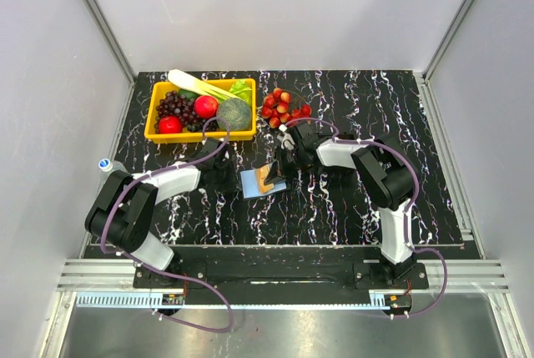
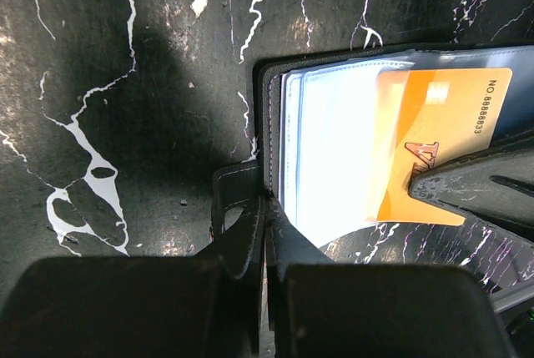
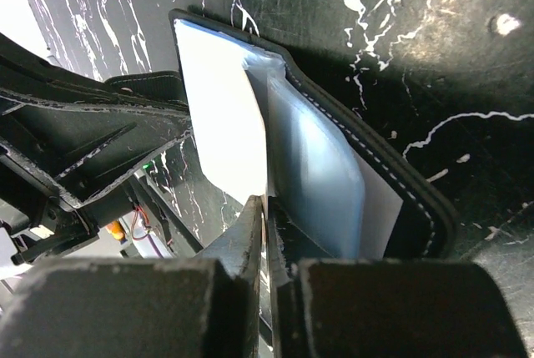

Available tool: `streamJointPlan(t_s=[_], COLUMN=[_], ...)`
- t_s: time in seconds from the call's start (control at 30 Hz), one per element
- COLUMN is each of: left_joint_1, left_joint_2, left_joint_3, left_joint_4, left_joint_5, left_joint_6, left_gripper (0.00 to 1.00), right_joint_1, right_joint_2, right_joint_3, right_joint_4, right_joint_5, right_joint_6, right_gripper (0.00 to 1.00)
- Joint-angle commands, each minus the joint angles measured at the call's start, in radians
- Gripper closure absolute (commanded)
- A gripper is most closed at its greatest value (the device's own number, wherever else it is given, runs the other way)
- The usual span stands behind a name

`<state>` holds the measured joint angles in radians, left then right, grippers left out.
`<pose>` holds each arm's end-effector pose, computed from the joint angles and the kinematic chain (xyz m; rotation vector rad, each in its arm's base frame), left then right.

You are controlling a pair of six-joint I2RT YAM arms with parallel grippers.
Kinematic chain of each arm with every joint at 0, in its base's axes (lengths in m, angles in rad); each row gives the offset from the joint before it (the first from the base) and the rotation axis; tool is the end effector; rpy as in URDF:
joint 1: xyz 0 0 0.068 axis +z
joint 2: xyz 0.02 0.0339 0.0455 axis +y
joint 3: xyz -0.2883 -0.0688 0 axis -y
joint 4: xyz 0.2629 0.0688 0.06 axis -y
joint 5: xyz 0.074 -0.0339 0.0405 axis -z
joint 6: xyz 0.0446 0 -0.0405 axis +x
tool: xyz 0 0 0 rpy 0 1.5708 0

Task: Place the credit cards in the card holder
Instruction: Insert the credit card into the card holder.

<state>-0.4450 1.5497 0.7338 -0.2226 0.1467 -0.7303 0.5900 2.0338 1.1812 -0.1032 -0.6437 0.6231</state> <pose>0.2659 -0.1340 0.1496 -0.3328 2.7004 -0.5775 0.3426 0.2616 0.1234 -0.2439 2.7346 1.2422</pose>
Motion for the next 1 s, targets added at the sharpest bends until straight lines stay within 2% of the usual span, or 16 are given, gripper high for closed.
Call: streamJointPlan(t_s=[0.0,0.1,0.23,0.3,0.5,0.6,0.77,0.97], left_joint_1=[-0.004,-0.004,-0.004,-0.004,-0.004,-0.004,-0.004,-0.004], left_joint_2=[0.044,0.046,0.039,0.035,0.032,0.032,0.026,0.026], left_joint_3=[0.007,0.009,0.003,-0.001,-0.008,-0.011,-0.014,-0.014], left_joint_4=[0.017,0.020,0.017,0.016,0.019,0.023,0.034,0.037], left_joint_5=[-0.013,-0.010,-0.019,-0.025,-0.021,-0.016,-0.010,-0.003], left_joint_6=[0.017,0.012,0.011,0.011,0.011,0.012,0.011,0.011], left_gripper=[1.00,1.00,1.00,1.00,1.00,1.00,1.00,1.00], right_joint_1=[0.007,0.025,0.021,0.008,-0.016,-0.016,-0.018,-0.010], right_joint_2=[0.039,0.036,-0.018,-0.046,-0.092,-0.084,-0.058,-0.030], right_joint_3=[0.029,0.046,0.044,0.043,0.038,0.040,0.037,0.038], right_joint_4=[-0.087,-0.125,-0.161,-0.167,-0.167,-0.162,-0.127,-0.092], right_joint_5=[0.030,0.007,0.087,0.128,0.182,0.159,0.099,0.035], right_joint_6=[-0.072,-0.092,-0.095,-0.088,-0.086,-0.086,-0.068,-0.045], right_gripper=[0.91,0.85,0.79,0.71,0.67,0.69,0.85,0.93])
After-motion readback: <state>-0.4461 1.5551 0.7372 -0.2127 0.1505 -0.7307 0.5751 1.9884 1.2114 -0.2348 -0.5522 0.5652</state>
